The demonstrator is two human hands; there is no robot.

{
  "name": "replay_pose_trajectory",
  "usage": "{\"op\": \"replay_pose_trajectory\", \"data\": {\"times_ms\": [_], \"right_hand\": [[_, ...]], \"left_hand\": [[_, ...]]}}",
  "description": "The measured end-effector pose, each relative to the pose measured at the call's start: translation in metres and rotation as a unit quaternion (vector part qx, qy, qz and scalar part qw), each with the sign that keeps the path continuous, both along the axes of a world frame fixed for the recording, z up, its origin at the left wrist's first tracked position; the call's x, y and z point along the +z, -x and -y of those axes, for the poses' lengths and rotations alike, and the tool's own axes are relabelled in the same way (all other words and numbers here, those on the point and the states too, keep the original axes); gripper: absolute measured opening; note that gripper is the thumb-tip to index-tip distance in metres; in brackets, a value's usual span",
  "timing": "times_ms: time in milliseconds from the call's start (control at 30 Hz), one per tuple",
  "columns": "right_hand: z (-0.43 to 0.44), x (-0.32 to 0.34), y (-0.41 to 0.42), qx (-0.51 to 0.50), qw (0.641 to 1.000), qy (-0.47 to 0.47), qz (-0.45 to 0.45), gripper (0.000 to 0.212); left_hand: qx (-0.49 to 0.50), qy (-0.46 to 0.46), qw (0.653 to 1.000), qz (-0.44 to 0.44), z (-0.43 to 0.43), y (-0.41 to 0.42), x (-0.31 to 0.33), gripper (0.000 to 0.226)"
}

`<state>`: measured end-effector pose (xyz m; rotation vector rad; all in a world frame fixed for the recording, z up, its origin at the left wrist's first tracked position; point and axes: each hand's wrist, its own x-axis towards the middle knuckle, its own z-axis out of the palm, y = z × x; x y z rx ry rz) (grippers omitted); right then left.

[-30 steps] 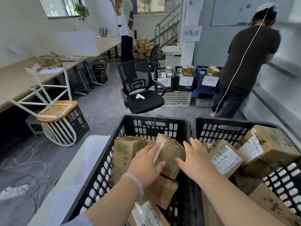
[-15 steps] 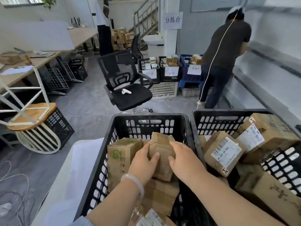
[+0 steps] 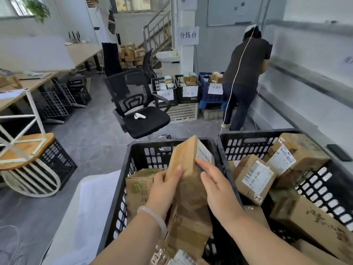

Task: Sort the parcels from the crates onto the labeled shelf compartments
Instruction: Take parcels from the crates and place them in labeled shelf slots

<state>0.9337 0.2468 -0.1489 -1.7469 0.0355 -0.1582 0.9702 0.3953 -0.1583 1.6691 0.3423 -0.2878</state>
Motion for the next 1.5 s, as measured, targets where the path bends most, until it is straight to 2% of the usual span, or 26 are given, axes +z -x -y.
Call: {"op": "replay_pose_trajectory", "data": {"times_ms": [100,200,233,300,367,433,467,533,600,667,767,833,933,1000,1067,1133,1200,1267,1333,1400,1433,1500], "right_hand": [[0.004,0.003,0.006,0.036,0.996,0.054,0.056,0.046],[0.009,0.004,0.01,0.096,0.984,0.114,0.101,0.052],[0.011,0.005,0.01,0.117,0.98,0.121,0.106,0.051],[0.014,0.008,0.01,0.129,0.978,0.116,0.114,0.046],[0.022,0.007,0.007,0.059,0.987,0.106,0.103,0.046],[0.034,0.007,0.001,-0.043,0.994,0.096,0.043,0.061],[0.04,0.009,0.0,-0.064,0.996,0.056,-0.017,0.075],[0.044,0.012,-0.003,-0.036,0.982,-0.11,-0.147,0.091],[0.041,0.015,-0.001,0.013,0.938,-0.267,-0.221,0.089],[0.039,0.014,0.0,0.019,0.926,-0.298,-0.23,0.08],[0.049,0.014,0.0,0.019,0.95,-0.235,-0.202,0.078],[0.063,0.021,0.001,0.038,0.972,-0.151,-0.178,0.094],[0.085,0.035,0.003,0.084,0.986,-0.013,-0.14,0.11],[0.095,0.047,0.005,0.125,0.982,0.05,-0.131,0.109],[0.101,0.06,0.008,0.161,0.972,0.109,-0.13,0.107],[0.107,0.072,0.011,0.175,0.964,0.149,-0.131,0.104],[0.111,0.083,0.015,0.19,0.958,0.164,-0.137,0.104],[0.111,0.089,0.021,0.212,0.949,0.186,-0.138,0.105],[0.102,0.092,0.027,0.23,0.94,0.208,-0.144,0.101],[0.09,0.092,0.035,0.244,0.938,0.199,-0.143,0.095],[0.083,0.093,0.039,0.248,0.941,0.186,-0.136,0.092],[0.074,0.093,0.047,0.231,0.953,0.156,-0.12,0.085]], "left_hand": [[-0.035,0.005,0.999,0.008,0.003,0.001,0.011,0.085],[-0.072,0.031,0.997,0.02,0.005,0.007,0.021,0.072],[-0.077,0.036,0.996,0.029,0.005,0.01,0.022,0.073],[-0.068,0.04,0.995,0.056,0.004,0.014,0.022,0.056],[-0.039,0.096,0.993,0.058,0.003,0.019,0.022,0.058],[-0.001,0.179,0.983,0.045,0.007,0.025,0.025,0.056],[0.013,0.215,0.975,0.044,0.011,0.027,0.026,0.051],[0.027,0.265,0.963,0.043,0.022,0.032,0.027,0.052],[0.014,0.273,0.96,0.052,0.034,0.037,0.024,0.073],[0.004,0.254,0.966,0.054,0.042,0.042,0.02,0.088],[0.012,0.242,0.97,0.036,0.042,0.045,0.016,0.104],[0.057,0.226,0.971,0.056,0.034,0.045,0.018,0.111],[0.129,0.13,0.976,0.121,0.013,0.043,0.032,0.102],[0.074,0.008,0.986,0.147,0.002,0.041,0.042,0.096],[-0.043,-0.095,0.984,0.142,-0.002,0.039,0.049,0.093],[-0.118,-0.128,0.977,0.124,-0.007,0.038,0.059,0.099],[-0.15,-0.157,0.964,0.153,-0.017,0.035,0.066,0.111],[-0.197,-0.2,0.945,0.169,-0.03,0.029,0.071,0.112],[-0.297,-0.204,0.924,0.126,-0.035,0.028,0.078,0.101],[-0.396,-0.167,0.901,0.058,-0.031,0.036,0.085,0.089],[-0.426,-0.137,0.893,0.039,-0.03,0.041,0.086,0.081],[-0.419,-0.089,0.903,0.02,-0.031,0.05,0.081,0.069]]}}
